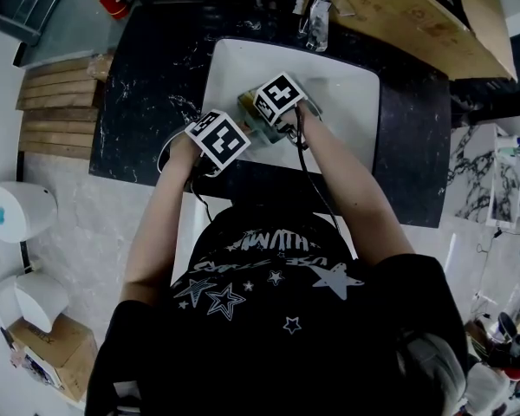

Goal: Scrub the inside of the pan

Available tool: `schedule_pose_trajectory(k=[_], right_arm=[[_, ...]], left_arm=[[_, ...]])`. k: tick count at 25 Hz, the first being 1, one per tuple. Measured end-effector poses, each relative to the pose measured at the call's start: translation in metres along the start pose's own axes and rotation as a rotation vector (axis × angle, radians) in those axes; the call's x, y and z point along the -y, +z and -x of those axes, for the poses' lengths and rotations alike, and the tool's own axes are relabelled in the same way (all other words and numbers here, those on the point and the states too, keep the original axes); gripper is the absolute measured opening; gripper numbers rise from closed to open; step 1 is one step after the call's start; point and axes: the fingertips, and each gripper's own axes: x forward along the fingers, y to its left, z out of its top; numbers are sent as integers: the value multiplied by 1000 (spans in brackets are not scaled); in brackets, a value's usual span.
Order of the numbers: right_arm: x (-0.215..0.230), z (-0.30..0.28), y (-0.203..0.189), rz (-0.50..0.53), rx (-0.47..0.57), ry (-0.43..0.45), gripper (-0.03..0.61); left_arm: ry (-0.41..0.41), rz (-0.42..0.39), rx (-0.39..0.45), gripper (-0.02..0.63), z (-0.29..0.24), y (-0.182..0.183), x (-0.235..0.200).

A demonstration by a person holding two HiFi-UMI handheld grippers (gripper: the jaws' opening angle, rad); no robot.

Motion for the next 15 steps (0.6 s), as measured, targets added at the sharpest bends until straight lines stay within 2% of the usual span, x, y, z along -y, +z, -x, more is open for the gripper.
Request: schedule_pose_trajectory(k=[3, 6, 15], right_arm=[[7, 8, -3, -56, 57, 7, 84], [30, 17, -12, -95, 71, -43, 84], [101, 20, -45, -207, -23, -235, 84]], left_arm=[[9, -3, -4, 144, 0, 0, 0], [21, -7, -6, 144, 0, 0, 0], [37, -14, -3, 144, 0, 0, 0]])
